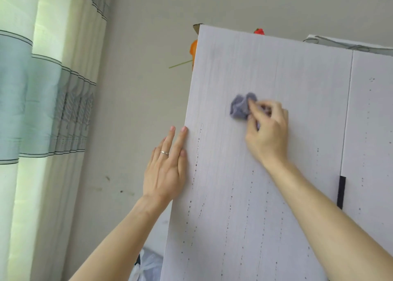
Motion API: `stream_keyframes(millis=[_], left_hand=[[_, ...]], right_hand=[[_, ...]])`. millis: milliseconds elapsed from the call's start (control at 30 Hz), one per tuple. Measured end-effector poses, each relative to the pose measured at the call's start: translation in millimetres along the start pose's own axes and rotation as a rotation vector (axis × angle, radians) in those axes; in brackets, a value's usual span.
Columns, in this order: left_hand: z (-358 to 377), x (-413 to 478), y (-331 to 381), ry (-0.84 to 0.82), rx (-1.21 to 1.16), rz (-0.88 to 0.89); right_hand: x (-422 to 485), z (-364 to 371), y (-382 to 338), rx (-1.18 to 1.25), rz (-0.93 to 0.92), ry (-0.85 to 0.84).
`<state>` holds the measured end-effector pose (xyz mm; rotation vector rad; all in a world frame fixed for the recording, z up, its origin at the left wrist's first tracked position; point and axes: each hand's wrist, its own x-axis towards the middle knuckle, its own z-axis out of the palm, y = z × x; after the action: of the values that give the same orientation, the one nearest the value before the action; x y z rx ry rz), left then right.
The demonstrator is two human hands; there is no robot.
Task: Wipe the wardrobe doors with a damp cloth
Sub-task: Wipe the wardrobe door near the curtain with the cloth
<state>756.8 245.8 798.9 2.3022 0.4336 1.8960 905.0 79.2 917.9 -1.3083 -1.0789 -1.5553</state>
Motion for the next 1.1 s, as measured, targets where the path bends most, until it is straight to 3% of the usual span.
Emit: stream_keyframes(millis=[67,200,267,333,433,500,700,833,933,1033,1100], left_hand=[[1,-3,-2,-0.001,-0.007,0.013],[4,-8,-11,0.021,-0.05,0.058],[7,-7,-15,0.013,-0.055,0.109],[9,-5,-16,0.011,-0.039,0.102],[9,-6,-16,0.001,-0.034,0.072],[9,-7,-16,-0.001,-0.03,0.069],[5,-7,-18,0.06,0.009,0.112],[9,-9,-20,0.084,0.005,0.157],[12,-9,-22,0.138,0.067,0.279],[13,-9,-21,0.155,0.138,0.342],[10,-9,-22,0.136,0.172,0.346]], right_hand=[[1,8,-15,0.005,0.051,0.01],[-57,14,-53,0.072,-0.452,-0.241],[-53,15,-55,0.067,-0.582,-0.32],[-18,23,-50,0.019,-0.506,-0.238],[40,30,-43,-0.004,-0.104,-0.017],[46,33,-47,-0.031,0.003,0.023],[-54,14,-56,-0.06,-0.518,-0.211],[-48,-18,-18,-0.14,-0.687,-0.343],[-9,-37,25,-0.256,-0.544,-0.208],[9,-47,53,-0.242,-0.077,0.009],[-5,-40,52,-0.179,0.127,0.117]])
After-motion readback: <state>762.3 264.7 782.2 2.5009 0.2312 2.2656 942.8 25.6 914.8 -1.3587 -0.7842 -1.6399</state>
